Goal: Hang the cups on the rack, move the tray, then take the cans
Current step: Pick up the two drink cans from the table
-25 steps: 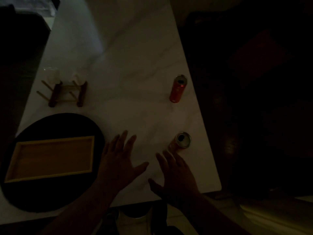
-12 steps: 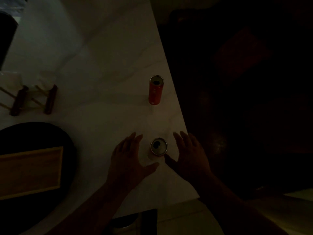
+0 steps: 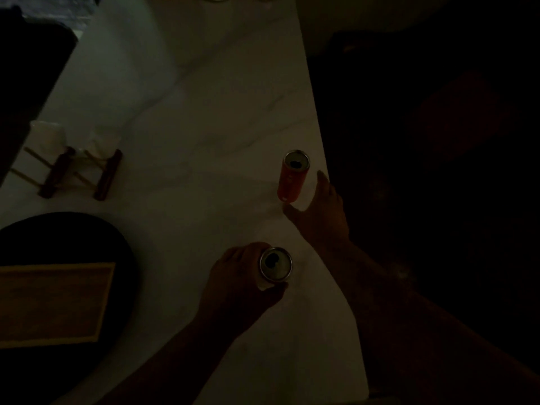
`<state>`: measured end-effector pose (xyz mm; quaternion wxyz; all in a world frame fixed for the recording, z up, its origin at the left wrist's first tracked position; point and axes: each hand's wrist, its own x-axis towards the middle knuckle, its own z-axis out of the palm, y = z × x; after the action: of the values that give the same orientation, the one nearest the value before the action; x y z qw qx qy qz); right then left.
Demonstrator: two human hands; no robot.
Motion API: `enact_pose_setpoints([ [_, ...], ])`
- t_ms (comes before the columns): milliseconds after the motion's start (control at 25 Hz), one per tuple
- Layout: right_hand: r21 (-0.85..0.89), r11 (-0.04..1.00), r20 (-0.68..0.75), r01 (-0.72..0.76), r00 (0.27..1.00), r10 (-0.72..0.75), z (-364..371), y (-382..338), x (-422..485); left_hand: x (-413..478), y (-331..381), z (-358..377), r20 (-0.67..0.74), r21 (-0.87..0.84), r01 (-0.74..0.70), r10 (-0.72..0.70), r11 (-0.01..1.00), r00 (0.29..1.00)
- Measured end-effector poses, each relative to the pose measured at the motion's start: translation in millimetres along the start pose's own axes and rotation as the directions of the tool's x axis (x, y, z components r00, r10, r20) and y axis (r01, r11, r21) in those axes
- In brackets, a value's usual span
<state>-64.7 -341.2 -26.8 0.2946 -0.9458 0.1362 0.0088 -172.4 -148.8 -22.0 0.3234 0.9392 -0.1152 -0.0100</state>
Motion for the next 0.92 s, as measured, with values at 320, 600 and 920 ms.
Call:
enact_pose_setpoints([
  [320, 0.326, 0.945, -0.072, -0.033, 0.996, 0.06, 12.1, -32.2, 32.7, -6.3, -33.7, -42.8, -0.077, 0.046, 0.132, -0.129, 0.99, 0.989],
  [600, 0.307, 0.946, -0.016, 0.107, 0.994, -0.108, 12.9, -41.8, -80.1, -55.9, -56.9, -77.6, -0.176, -0.066, 0.194, -0.203, 0.979, 0.963],
  [920, 0.312, 0.943, -0.04, 0.118, 0.993, -0.111, 12.3, -48.6, -276.4, -190.1, -79.7, -112.7, -0.146, -0.176, 0.168, -0.194, 0.97, 0.97],
])
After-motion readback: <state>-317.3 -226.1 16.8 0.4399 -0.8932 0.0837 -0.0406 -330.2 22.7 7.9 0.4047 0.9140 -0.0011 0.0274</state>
